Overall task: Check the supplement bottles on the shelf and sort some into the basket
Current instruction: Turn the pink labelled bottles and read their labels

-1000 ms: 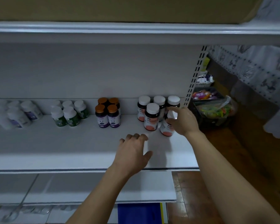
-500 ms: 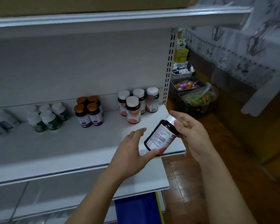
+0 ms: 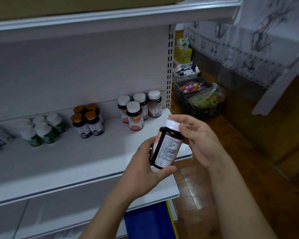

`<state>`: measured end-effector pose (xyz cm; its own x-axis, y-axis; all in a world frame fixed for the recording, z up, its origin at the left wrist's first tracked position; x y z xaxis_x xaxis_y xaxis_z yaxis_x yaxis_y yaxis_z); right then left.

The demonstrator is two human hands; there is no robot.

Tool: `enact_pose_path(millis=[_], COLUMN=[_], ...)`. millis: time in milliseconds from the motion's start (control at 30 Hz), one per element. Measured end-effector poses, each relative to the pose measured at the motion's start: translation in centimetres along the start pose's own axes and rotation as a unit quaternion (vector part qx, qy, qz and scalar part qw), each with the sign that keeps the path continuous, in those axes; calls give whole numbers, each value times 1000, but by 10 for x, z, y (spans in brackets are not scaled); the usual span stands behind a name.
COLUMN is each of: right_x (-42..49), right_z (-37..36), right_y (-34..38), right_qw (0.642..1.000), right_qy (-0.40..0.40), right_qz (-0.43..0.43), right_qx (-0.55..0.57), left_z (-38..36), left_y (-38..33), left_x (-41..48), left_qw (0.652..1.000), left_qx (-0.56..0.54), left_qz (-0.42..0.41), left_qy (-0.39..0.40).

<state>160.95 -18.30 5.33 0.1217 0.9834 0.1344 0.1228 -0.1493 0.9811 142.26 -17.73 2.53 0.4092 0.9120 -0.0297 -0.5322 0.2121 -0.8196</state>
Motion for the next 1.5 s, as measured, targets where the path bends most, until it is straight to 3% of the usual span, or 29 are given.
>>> enact_pose_path(millis=[133, 500, 733, 933, 1200, 1500], right_x=[4, 11, 11, 11, 18, 21], right_z=[-8, -12, -2, -5, -18, -28], right_y=[3, 3, 7, 9, 15, 33], right_qw=[1000, 995, 998, 997, 999, 998], right_qy=[0, -92, -39, 13, -36, -64], right_qz=[-7, -28, -37, -54, -41, -6], right_qx=[-5, -10, -17, 49, -5, -22], left_z=[2, 4, 8, 7, 12, 17], left_y=[-7, -17, -16, -15, -11, -16], left_x=[-1, 4, 2, 0, 2, -3], left_qw=[1000, 998, 998, 997, 997, 992], left_qx=[15, 30, -33, -62, -53, 10], left_qz=[-8, -34, -32, -43, -32, -36], left_qy=[-24, -36, -36, -16, -34, -122])
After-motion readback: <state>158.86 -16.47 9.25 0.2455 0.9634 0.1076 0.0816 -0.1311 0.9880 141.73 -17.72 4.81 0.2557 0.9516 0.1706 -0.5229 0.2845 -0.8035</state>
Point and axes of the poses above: each hand's wrist, its own x-axis towards the middle knuckle, its own z-axis out of the back of the hand, y = z × x, the point moved 1 cm from there along x, towards the middle knuckle, and after that the axes turned 6 degrees about z, right-handed, at the moved point
